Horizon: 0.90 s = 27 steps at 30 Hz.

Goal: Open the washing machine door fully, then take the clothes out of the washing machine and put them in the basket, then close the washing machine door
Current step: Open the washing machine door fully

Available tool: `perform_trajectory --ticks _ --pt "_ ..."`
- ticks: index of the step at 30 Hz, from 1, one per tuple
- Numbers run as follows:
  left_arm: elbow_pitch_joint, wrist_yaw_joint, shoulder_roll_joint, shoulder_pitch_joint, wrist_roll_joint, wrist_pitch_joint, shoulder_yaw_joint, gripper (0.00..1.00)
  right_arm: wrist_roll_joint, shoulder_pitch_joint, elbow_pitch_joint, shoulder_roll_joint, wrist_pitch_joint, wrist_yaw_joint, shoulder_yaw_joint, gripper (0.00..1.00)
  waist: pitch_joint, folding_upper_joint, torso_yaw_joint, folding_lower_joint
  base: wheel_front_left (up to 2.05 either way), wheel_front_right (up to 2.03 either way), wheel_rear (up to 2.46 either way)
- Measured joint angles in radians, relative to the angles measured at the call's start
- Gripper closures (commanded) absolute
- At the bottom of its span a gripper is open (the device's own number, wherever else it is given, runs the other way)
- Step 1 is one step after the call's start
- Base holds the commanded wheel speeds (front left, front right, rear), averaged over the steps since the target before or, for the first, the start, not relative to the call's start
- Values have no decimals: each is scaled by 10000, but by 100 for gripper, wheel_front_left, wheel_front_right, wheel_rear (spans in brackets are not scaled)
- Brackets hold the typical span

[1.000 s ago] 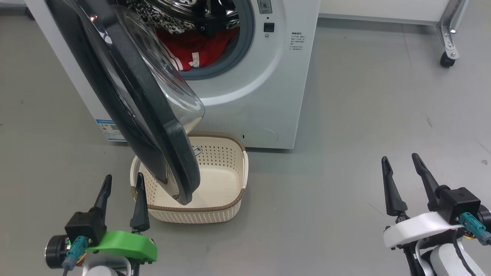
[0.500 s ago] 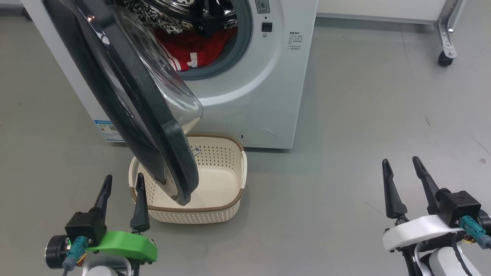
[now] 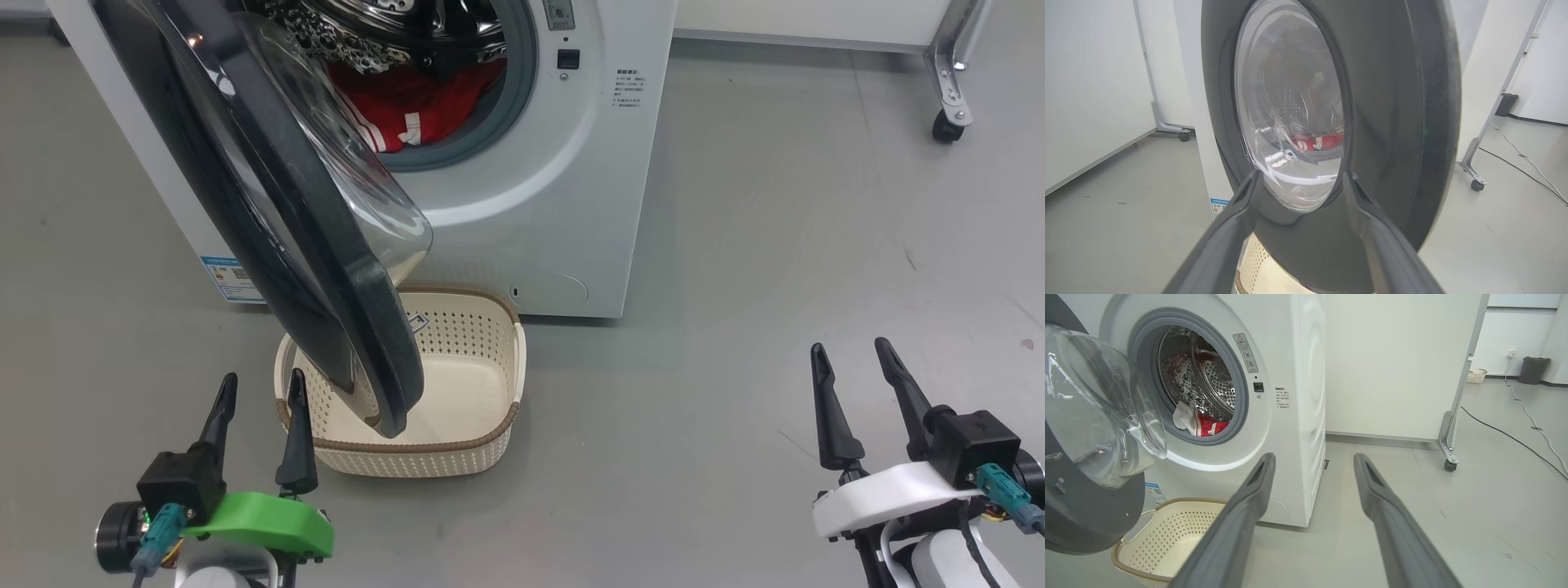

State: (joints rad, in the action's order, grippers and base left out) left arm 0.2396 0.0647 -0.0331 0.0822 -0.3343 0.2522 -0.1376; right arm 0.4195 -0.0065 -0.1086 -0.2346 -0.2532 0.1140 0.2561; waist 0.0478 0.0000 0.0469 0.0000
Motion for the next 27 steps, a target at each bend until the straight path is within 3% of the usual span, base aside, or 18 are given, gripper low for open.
perform_trajectory --ticks 2,4,27 --pt "8 -42 0 0 -23 0 -12 0 0 0 0 27 0 0 -33 0 16 0 -4 0 0 0 0" --pt "12 -61 0 -1 -13 0 -13 100 -2 0 0 69 0 -17 -65 0 29 0 -14 0 0 0 0" --pt "-894 -173 -4 171 257 0 573 100 -174 0 -8 326 0 -201 -251 0 87 0 -69 0 0 0 0"
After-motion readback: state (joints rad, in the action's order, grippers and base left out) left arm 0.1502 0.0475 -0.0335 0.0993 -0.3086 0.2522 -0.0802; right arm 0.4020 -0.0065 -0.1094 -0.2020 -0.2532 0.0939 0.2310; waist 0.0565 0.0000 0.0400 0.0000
